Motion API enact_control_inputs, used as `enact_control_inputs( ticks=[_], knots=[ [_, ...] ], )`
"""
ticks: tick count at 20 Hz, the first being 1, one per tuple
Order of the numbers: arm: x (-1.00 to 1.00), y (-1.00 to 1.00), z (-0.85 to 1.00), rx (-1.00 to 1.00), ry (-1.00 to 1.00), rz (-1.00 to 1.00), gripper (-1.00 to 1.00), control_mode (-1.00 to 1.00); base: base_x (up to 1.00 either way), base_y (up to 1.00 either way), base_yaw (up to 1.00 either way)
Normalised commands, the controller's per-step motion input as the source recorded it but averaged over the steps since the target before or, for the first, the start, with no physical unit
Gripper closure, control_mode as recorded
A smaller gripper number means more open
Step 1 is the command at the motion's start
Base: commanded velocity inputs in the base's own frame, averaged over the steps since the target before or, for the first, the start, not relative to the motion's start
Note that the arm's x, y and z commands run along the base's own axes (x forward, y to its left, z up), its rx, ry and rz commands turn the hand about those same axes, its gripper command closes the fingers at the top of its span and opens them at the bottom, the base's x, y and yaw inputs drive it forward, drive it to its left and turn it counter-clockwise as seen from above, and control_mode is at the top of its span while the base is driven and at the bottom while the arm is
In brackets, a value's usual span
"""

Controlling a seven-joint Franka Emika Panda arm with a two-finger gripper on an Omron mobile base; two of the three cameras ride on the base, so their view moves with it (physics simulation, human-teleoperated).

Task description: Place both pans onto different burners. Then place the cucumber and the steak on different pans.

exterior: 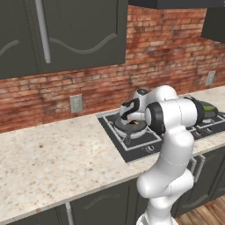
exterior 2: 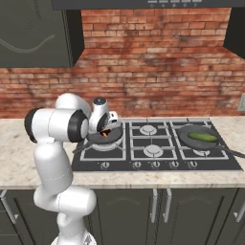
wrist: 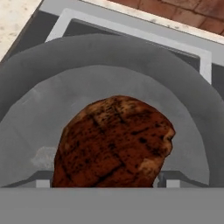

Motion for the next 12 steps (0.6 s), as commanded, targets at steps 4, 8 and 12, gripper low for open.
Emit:
enact_control_inputs(
  ticks=[4, 8, 12],
  knots=[
    [0.17, 0.00, -0.19, -0.03, 0.04, 0.00, -1.00, -1.00, 0.00, 0.00, 0.00],
    [0.03, 0.00, -0.04, -0.01, 0.01, 0.01, -1.00, -1.00, 0.00, 0.00, 0.00],
    [-0.01, 0.00, 0.27, 0.00, 0.00, 0.04, -1.00, -1.00, 0.00, 0.00, 0.00]
  ],
)
